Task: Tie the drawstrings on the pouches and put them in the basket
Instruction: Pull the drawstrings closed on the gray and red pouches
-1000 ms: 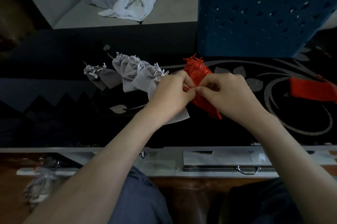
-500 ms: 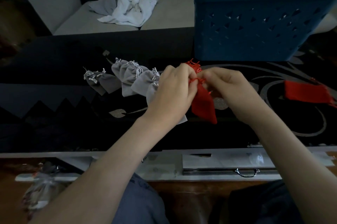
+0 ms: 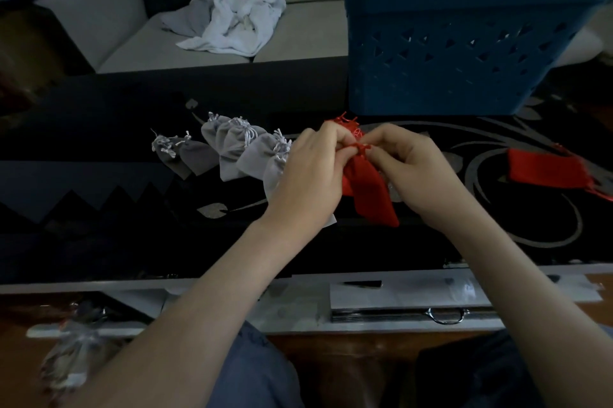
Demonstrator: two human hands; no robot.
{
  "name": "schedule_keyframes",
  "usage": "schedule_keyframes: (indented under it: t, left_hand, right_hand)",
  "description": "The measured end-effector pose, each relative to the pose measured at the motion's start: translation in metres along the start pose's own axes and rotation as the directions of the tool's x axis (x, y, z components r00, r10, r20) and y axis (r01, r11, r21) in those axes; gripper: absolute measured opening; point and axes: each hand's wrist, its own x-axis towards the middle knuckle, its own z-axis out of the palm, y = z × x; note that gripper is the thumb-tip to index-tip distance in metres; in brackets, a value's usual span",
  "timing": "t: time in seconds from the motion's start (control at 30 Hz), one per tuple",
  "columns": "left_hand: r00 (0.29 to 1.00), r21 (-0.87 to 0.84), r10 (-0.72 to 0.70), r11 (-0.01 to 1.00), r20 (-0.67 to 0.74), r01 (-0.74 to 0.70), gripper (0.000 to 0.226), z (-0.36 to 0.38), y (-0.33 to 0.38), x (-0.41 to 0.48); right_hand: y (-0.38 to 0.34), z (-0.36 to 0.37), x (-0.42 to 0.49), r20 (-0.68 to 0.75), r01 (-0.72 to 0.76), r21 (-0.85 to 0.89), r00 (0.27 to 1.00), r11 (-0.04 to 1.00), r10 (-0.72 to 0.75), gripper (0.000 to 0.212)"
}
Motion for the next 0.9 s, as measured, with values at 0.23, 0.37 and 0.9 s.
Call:
schedule_keyframes:
  t: [0.23,0.37,0.9]
  left_hand:
    - [0.977,0.065,-0.046,0.996,-0.208,0.061,0.023,0.004,-0.001,0.003]
    - [0.965,0.293,0.044,0.956,-0.257,0.035,0.03,0.004,-0.007,0.004]
    - [0.96,0.375,0.255,0.906,-0.114,-0.196,0.025,0.002,-0.012,0.006]
  right_hand:
    - [0.002,0.002,0.002,0.003,-0.011,0.054,1.0,0.998,0.011,0.017]
    - [0.0,0.001,0.002,0.024,-0.01,0.083,1.0,0.996,0.008,0.013]
    - [0.011,-0.004,0.008,-0.144,-0.136,-0.154,0.983,0.979,0.114,0.012]
